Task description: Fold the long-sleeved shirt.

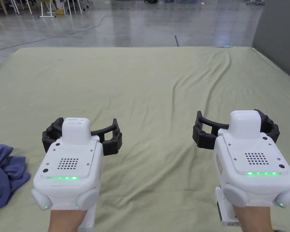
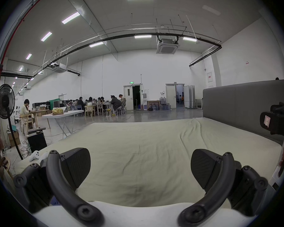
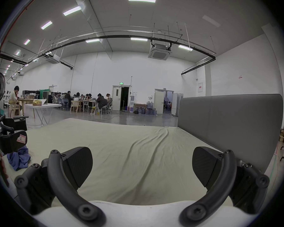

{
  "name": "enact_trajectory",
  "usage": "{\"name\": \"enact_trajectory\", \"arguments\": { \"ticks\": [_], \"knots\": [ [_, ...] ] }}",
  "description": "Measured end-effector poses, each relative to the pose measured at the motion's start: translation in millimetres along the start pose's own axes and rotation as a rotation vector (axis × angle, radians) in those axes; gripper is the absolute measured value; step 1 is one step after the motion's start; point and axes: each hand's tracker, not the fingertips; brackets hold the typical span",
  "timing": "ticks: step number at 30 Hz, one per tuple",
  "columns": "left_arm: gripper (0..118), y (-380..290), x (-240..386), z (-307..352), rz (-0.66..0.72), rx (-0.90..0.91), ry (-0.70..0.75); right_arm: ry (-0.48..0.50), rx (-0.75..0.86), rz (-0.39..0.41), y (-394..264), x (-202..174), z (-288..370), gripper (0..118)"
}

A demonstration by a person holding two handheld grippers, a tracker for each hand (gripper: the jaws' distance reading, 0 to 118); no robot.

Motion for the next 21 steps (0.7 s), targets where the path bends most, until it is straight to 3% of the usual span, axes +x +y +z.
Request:
{"name": "enact_trajectory", "arguments": {
  "ticks": [21],
  "knots": [
    [118,3.4,3.5,-1.6,-0.028,0.004,-0.001,0.001,-0.002,0.011,1.9,-1.0,-2.5,118]
  ]
}}
